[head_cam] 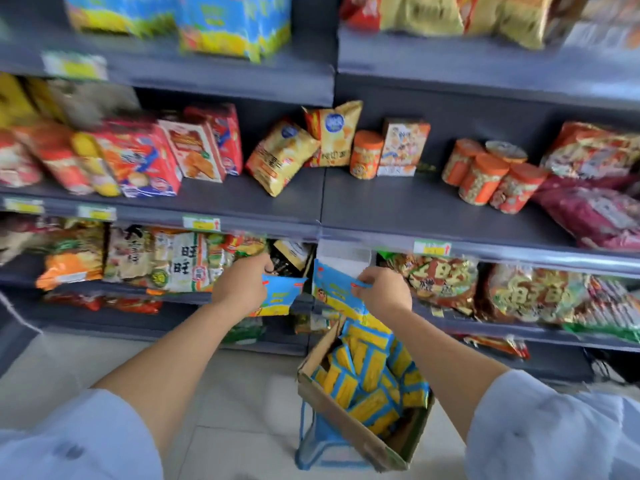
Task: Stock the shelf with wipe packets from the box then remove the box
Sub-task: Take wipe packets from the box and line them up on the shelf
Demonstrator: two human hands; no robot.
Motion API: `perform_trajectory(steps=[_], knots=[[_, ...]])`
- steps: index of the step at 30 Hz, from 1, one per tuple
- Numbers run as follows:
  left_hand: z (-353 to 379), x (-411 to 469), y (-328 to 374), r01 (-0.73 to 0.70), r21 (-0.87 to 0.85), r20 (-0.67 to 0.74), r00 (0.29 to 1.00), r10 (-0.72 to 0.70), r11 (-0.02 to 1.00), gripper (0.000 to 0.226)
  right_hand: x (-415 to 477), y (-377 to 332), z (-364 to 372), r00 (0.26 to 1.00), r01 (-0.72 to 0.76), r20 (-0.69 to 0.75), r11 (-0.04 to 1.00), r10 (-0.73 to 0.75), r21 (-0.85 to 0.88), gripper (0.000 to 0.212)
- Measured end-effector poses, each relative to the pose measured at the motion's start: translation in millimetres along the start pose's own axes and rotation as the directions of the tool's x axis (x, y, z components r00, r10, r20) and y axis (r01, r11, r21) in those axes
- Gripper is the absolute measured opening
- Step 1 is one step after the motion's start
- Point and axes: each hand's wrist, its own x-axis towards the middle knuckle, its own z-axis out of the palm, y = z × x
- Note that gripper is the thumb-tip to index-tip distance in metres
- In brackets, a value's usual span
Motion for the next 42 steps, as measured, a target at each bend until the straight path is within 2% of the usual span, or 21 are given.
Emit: perform_trajectory(steps=[4,10,13,16,24,33,37,42], knots=[[-57.3,-14.1,-31.1,0.063,0.027,-0.111,0.992,-0.059,0.998,0.030,0.5,-61.0,-12.0,0.986,0.168,-0.024,0.986,-0.168,-0.007,0.014],[-133.6,-35.4,-79.1,0.134,0.100,-0.249,0.963,-0.105,0.986,0.021,-5.5,-153.9,-8.7,0.925,0.381,-0.028,0.920,-0.380,0.087,0.019],[-167.1,-45.1,-107.6,0.148,0.072,-0.288,0.950,-0.121,0.986,0.016,-7.8,-198.3,-3.3,0.895,0.447,-0.047,0.889,-0.444,0.096,0.018],[-197.9,-50.2,-141.3,0.104,0.047,-0.311,0.947,-0.084,0.994,0.015,-9.5,-241.8,1.2,0.872,0.489,-0.079,0.867,-0.483,0.099,0.018],[-277.1,-45.2,-216.7,0.037,0.079,-0.373,0.928,-0.005,0.996,0.010,-14.7,-356.2,6.7,0.811,0.577,-0.209,0.807,-0.547,0.128,0.019],[-352.7,-17.5,-263.3,-0.092,-0.169,-0.447,0.895,0.007,0.981,0.013,3.3,-446.7,2.2,0.744,0.623,-0.414,0.768,-0.525,0.147,0.024],[-379.6,6.5,-267.2,-0.163,-0.230,-0.470,0.882,0.037,0.959,0.017,21.9,-474.9,-10.7,0.706,0.646,-0.451,0.758,-0.545,0.095,0.022],[-404.8,48.3,-264.2,-0.240,-0.258,-0.473,0.876,0.095,0.936,0.017,54.2,-502.0,-29.3,0.712,0.641,-0.469,0.757,-0.523,0.129,0.026]])
